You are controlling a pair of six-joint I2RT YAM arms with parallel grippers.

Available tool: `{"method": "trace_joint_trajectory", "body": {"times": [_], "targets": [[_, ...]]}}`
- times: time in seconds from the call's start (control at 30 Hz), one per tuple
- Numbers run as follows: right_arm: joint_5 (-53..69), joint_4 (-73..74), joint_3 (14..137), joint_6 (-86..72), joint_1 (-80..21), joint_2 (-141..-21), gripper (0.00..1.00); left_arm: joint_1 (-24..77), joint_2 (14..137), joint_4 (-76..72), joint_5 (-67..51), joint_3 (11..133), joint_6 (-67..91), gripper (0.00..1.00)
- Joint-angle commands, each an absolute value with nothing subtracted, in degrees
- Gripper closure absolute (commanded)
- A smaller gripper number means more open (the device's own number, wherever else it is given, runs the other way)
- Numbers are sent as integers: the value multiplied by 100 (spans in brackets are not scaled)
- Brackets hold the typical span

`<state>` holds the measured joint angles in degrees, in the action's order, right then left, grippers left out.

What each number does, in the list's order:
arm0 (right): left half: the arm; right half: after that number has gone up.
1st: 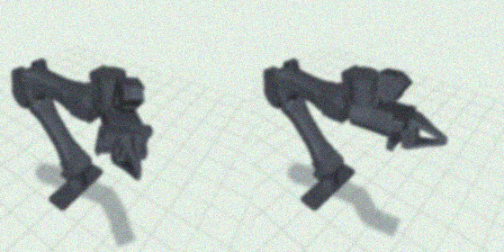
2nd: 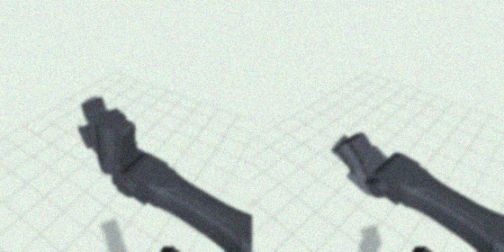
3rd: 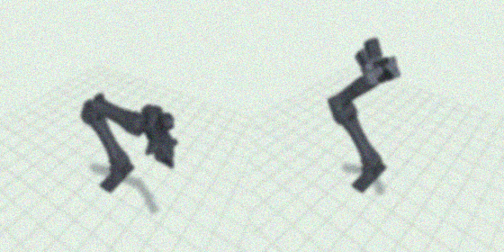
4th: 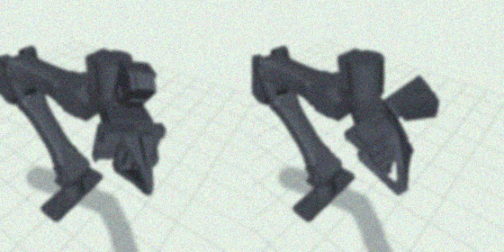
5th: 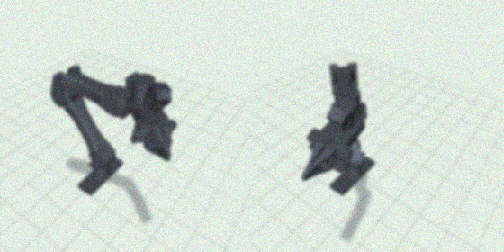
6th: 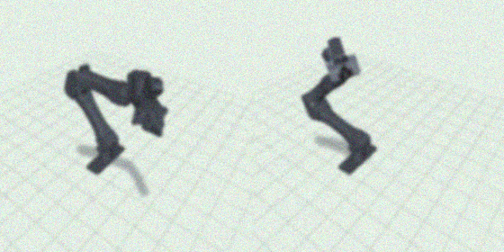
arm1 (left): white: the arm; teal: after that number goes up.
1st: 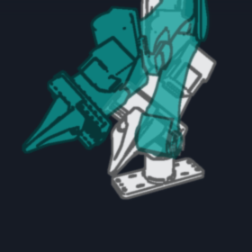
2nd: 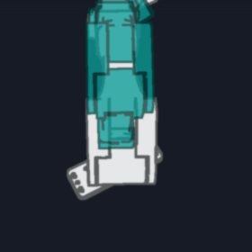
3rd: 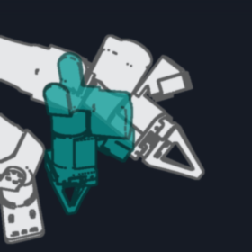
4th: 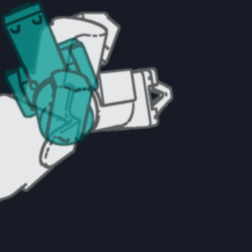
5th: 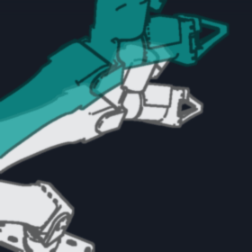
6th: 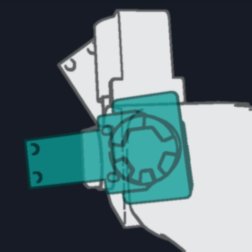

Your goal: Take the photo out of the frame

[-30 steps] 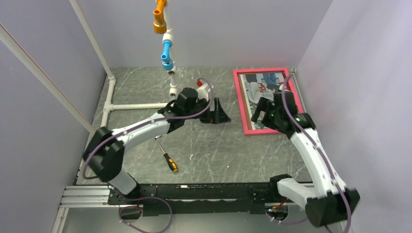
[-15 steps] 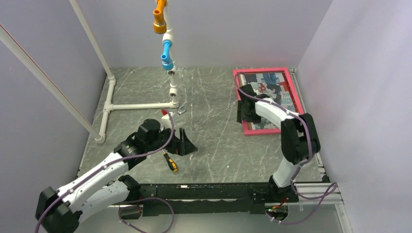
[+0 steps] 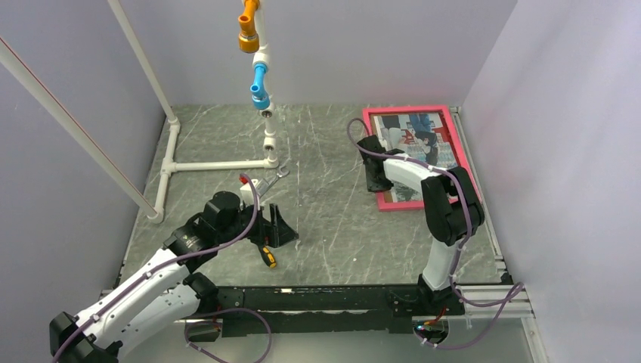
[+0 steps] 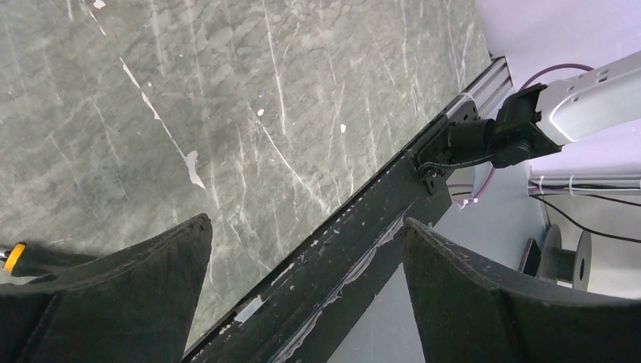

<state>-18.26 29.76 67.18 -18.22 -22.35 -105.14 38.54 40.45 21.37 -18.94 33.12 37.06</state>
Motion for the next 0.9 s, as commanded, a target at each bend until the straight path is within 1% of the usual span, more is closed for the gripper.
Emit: {"method": "trace_joint_trajectory", "body": {"times": [0.0, 0.1, 0.2, 0.3, 0.57, 0.73, 0.87], "targets": [[-2356, 2842, 7014, -1785, -2484, -10699, 74, 3832, 4142, 2104, -1842, 3564, 3627, 4], [-2535, 2931, 7080, -1828, -2536, -10609, 84, 3824, 4134, 2093, -1856, 3546, 3656, 4], [-2634, 3012, 7137, -1773, -2533, -10409, 89, 3829, 4084, 2134, -1821, 3549, 3663, 4], [-2840, 3233, 7309, -1713, -2549, -10207, 100, 3828, 4040, 2216, -1756, 3596, 3641, 4], [-3399, 3832, 7786, -1873, -2963, -9626, 100, 3824, 4051, 2392, -1596, 3819, 3585, 4], [-3157, 4030, 7737, -2472, -3569, -9333, 100, 3830, 3945, 2608, -1387, 4001, 3500, 4], [-2971, 4322, 7854, -3324, -4196, -9479, 100, 3829, 3892, 2842, -1246, 4206, 3408, 4]]}}
